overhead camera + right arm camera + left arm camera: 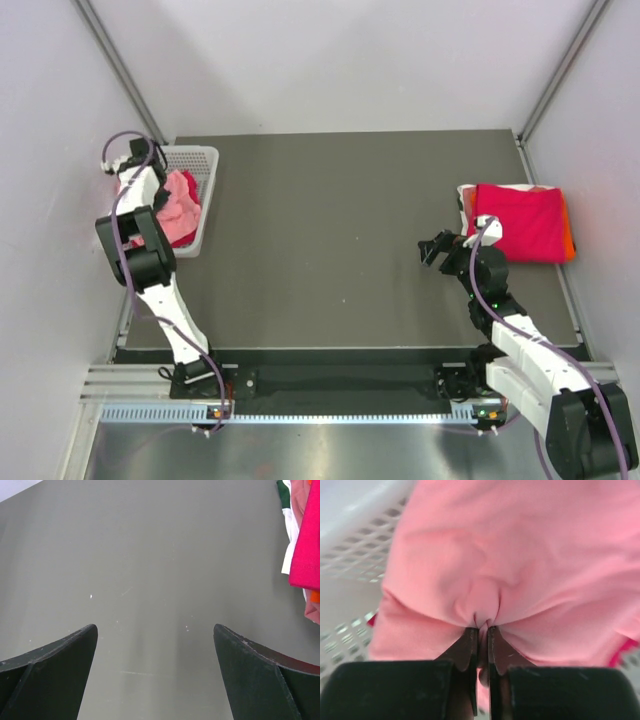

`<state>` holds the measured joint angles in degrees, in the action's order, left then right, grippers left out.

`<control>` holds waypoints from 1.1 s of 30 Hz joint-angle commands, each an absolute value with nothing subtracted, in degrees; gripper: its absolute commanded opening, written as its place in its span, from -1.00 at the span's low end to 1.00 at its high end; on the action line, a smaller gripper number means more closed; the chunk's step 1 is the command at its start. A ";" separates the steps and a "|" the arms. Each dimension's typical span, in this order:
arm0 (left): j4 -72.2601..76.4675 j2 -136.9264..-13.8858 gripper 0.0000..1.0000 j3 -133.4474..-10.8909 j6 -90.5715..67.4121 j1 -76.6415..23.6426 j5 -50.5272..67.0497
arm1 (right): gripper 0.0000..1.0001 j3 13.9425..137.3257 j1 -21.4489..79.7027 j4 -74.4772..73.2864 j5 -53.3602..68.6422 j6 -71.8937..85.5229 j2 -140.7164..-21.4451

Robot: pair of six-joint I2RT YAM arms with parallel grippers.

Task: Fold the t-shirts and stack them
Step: Grab the tshirt from the pile, then move the tshirt to the center of the board

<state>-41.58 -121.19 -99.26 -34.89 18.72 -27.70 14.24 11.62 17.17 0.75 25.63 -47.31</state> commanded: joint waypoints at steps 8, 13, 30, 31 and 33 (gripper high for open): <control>-34.90 -89.23 -1.00 -94.76 -44.64 16.79 -16.18 | 1.00 15.03 12.13 19.07 1.58 25.58 -47.29; -32.70 -77.45 -1.00 -95.36 -48.95 12.76 -8.46 | 0.99 14.68 12.13 19.34 1.23 25.40 -46.32; -15.21 -91.38 -1.00 -123.47 -64.94 -36.30 2.35 | 0.99 15.12 12.13 16.18 -4.82 25.75 -42.73; -13.81 -91.58 -1.00 -123.83 -65.39 -36.21 2.02 | 0.99 14.77 12.04 15.56 -6.57 26.01 -41.93; -13.71 -90.28 -1.00 -121.65 -64.69 -35.78 -3.74 | 1.00 13.80 12.22 15.56 -7.21 26.02 -39.48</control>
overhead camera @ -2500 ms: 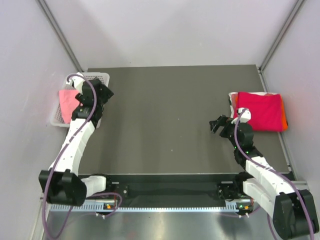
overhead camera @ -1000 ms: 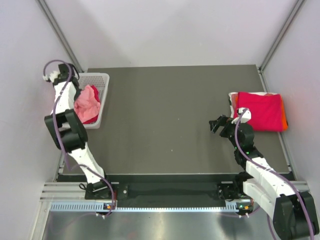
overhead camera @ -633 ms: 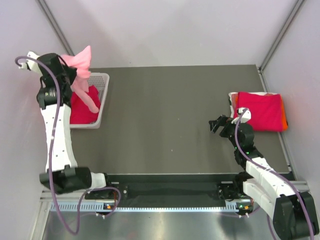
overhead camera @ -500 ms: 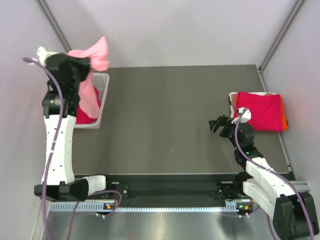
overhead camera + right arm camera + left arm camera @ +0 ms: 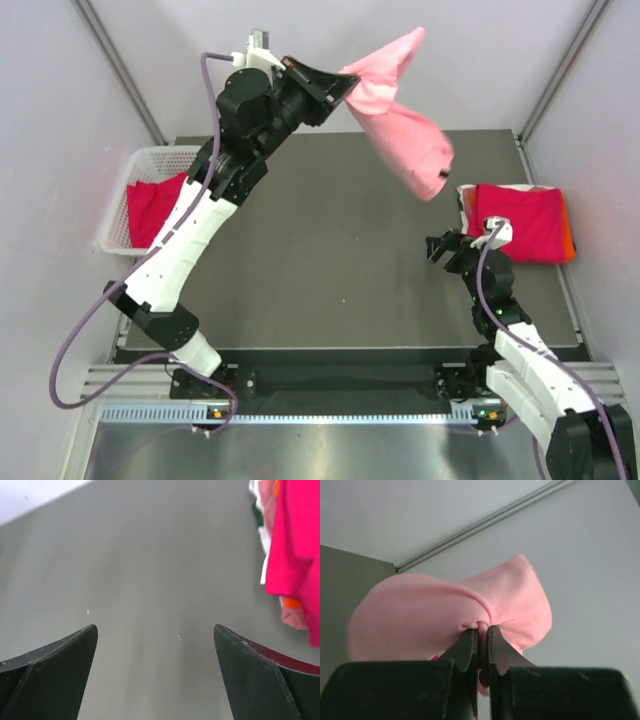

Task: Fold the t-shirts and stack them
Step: Move the tshirt to the center of the board, then flatten the tshirt out

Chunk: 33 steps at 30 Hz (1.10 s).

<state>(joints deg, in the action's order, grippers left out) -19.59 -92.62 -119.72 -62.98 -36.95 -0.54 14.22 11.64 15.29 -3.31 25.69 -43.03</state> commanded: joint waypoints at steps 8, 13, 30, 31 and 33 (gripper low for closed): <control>-9.14 -79.73 -0.64 -78.09 -66.54 -20.05 6.14 | 0.99 11.87 12.13 15.82 -7.65 25.66 -34.89; -19.04 -77.97 0.55 -67.06 -56.10 -14.77 12.60 | 0.99 11.95 12.22 16.34 -5.29 24.87 -36.29; -13.71 -73.81 0.58 -55.10 -35.78 -15.99 -4.66 | 0.49 32.59 21.09 13.91 8.70 20.92 -70.36; -13.71 -74.35 0.58 -55.54 -35.42 -16.43 -5.35 | 0.47 34.78 21.35 12.84 9.92 20.83 -72.58; -12.31 -74.88 0.63 -54.85 -33.93 -16.70 -5.63 | 0.47 42.60 21.62 8.38 10.89 20.30 -80.28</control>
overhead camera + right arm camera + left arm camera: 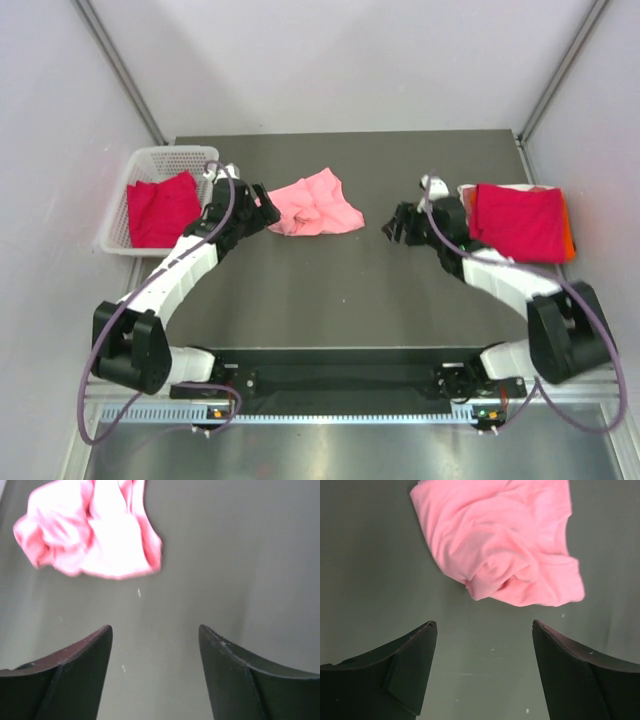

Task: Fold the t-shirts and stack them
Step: Flatten the tshirt out

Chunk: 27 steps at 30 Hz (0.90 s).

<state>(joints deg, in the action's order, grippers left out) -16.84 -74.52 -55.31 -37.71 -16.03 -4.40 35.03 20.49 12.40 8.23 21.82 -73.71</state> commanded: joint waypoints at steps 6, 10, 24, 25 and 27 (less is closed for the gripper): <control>-2.75 -69.27 0.85 -45.63 -33.22 -17.31 -10.10 | 0.23 65.37 21.88 -2.45 14.59 18.28 -100.00; 3.15 -66.80 0.85 -37.55 -34.36 -17.40 -11.52 | 0.18 76.87 22.67 -8.25 14.85 17.75 -108.53; 7.38 -66.09 0.81 -33.57 -35.24 -17.40 -9.93 | 0.09 83.93 26.45 -7.55 18.72 19.34 -119.61; 7.38 -66.01 0.81 -33.49 -35.24 -17.40 -10.02 | 0.05 84.72 26.89 -7.65 19.07 19.42 -119.79; 7.38 -66.53 0.80 -33.57 -35.16 -17.40 -9.93 | -0.35 85.25 27.24 -8.08 19.25 18.64 -119.80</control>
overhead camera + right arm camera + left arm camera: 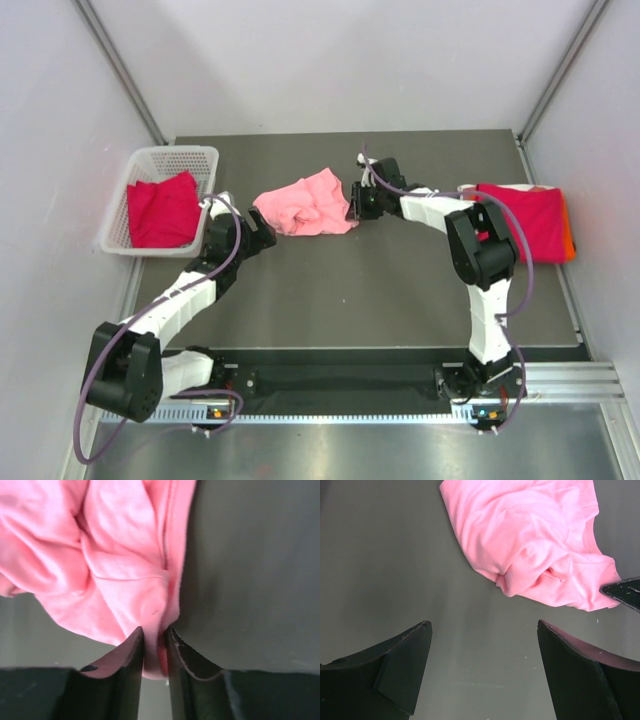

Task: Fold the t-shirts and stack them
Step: Flatten the tshirt out

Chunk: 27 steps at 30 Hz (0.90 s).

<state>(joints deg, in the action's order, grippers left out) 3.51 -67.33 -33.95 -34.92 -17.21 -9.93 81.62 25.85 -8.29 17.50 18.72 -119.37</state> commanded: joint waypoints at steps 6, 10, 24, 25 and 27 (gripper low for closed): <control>7.65 -66.97 0.78 -33.40 -34.80 -17.58 -9.05 | -1.00 76.05 27.51 -6.77 15.39 16.35 -108.06; 7.74 -67.41 0.76 -33.75 -34.54 -18.02 -8.79 | -1.00 59.71 27.60 -3.53 13.80 16.61 -96.18; 7.90 -72.85 0.80 -39.73 -26.46 -32.34 -15.75 | 0.44 34.71 35.77 -6.14 4.25 20.83 -65.75; 8.43 -73.47 0.80 -39.81 -26.28 -32.43 -13.64 | 0.40 35.50 35.42 -6.76 3.00 20.66 -65.48; 9.57 -76.18 0.79 -40.86 -25.32 -33.04 -12.05 | 0.23 38.82 34.03 -8.51 2.37 20.31 -67.05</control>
<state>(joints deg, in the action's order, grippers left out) 5.08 -73.43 -38.39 -28.25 -32.47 -14.46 33.65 35.31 -7.25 7.29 19.68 -67.33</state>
